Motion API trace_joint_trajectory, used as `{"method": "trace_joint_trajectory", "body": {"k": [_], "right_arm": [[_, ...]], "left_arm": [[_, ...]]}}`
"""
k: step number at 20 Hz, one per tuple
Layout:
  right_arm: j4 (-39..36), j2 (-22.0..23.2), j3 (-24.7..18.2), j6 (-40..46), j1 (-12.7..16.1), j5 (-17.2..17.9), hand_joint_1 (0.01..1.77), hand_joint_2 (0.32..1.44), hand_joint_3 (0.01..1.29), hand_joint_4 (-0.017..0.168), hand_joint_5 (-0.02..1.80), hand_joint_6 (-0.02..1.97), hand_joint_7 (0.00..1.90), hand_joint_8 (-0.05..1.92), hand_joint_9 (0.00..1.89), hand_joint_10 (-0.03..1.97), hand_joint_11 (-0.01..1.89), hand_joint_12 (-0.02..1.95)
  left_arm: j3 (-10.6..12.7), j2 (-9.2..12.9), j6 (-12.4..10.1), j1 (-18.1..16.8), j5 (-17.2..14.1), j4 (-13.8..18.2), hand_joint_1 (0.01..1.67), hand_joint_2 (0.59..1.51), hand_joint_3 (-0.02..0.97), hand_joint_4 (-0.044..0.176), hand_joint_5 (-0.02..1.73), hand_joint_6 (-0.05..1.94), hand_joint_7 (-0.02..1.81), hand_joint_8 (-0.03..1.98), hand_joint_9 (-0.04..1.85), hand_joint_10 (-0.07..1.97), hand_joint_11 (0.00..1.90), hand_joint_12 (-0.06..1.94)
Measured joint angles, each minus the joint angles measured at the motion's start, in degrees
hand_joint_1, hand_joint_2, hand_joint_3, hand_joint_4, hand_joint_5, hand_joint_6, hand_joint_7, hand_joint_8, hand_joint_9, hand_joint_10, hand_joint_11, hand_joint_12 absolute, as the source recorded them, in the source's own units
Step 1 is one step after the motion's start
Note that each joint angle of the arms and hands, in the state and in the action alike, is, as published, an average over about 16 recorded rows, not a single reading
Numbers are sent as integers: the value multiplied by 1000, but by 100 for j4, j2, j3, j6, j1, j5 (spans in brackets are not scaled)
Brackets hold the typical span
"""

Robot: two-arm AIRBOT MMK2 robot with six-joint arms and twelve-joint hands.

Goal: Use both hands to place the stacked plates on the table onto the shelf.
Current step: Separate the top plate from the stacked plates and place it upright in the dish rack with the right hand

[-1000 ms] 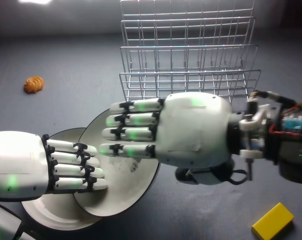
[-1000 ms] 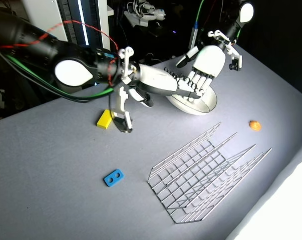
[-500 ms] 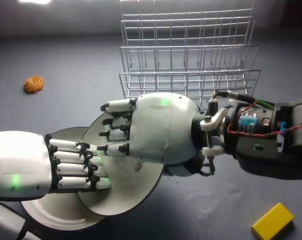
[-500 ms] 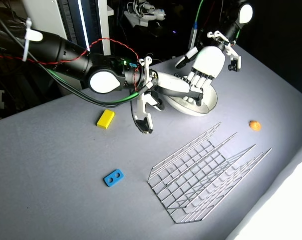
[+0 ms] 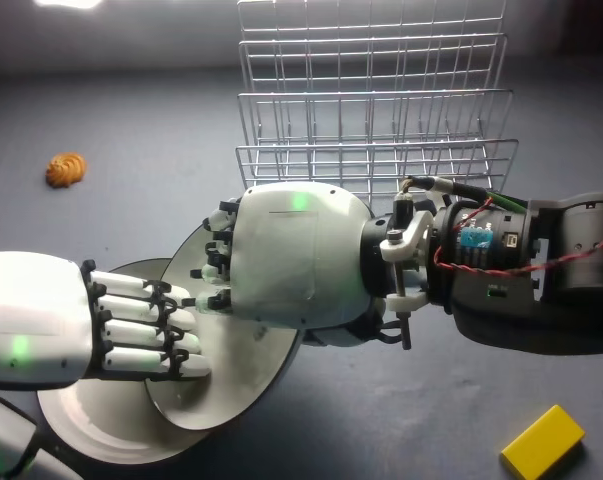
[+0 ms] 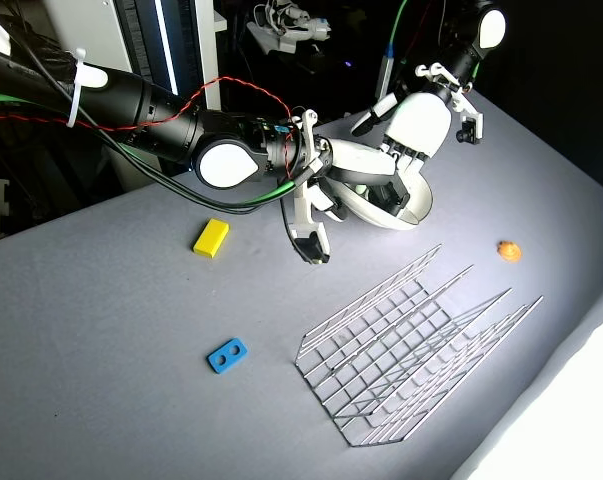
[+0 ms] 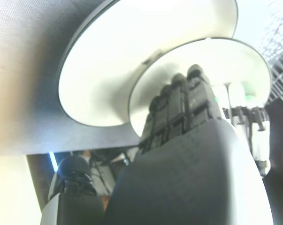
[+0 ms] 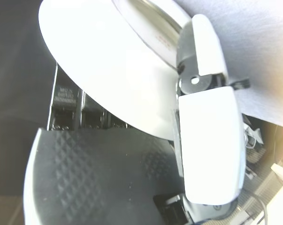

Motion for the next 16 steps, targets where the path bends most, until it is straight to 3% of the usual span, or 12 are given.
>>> {"method": "trace_joint_trajectory", "body": {"k": [7,16], "right_arm": [[65,128,-192,12,65,61,1064,1041,15,-5,710,846,826,886,991,553,722,1454],[639,749,-827,44,455,-77,1135,1052,16,1,790,1018,916,1047,1030,663,712,1483]], "left_arm": [[258,205,24,-190,38,-300,23,1142,5,3,75,6,88,0,54,20,25,8],[483,613,36,-362,274,-808,22,1145,4,2,88,18,83,0,50,20,31,19]]}}
